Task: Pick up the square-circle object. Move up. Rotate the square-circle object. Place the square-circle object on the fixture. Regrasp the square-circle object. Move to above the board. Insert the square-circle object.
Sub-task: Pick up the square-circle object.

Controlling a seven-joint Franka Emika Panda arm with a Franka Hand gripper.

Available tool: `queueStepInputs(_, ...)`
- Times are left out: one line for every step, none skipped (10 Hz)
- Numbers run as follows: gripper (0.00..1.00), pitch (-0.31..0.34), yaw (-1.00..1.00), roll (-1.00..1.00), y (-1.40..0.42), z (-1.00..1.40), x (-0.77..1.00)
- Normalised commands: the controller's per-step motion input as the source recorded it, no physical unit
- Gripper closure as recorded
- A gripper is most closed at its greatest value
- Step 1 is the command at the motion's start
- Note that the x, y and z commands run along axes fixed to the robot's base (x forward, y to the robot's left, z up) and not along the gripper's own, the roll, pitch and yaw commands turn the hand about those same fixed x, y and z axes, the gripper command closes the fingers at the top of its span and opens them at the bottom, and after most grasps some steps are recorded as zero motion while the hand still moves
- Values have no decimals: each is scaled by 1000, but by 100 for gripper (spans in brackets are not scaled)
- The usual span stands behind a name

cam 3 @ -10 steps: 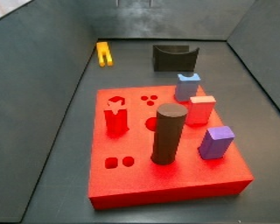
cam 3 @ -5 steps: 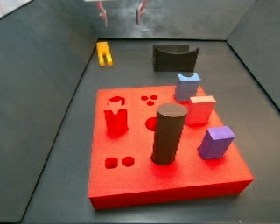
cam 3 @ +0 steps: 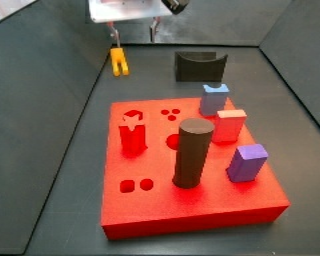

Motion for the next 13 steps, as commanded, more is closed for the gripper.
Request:
queueStepInputs(0,-156,0,-21,0,-946,-377)
queueStepInputs(0,-154,11,-50,0,-869,-360)
queueStepInputs(0,-193,49,-86,0,-746,-254)
queueStepInputs(0,-261,31,-107,-26,-629,-151)
queueStepInputs(0,-283,26,-100,-20,-617,-123)
queueStepInputs(0,-269,51,-100,-9,-626,-123)
queueStepInputs(0,-251,51,-127,-51,-574,-140)
queueStepInputs(0,-221,29,-283,0,-383,-71)
queueStepInputs(0,-199,3,-287,0,-423,-9)
queueStepInputs(0,-174,0,-246,0,-443,0)
queueStepInputs(0,-144,0,-184,46,-163,0)
queueStepInputs(0,-60,0,-20,0,-91,0)
queueStepInputs(100,0,0,0,0,0,0)
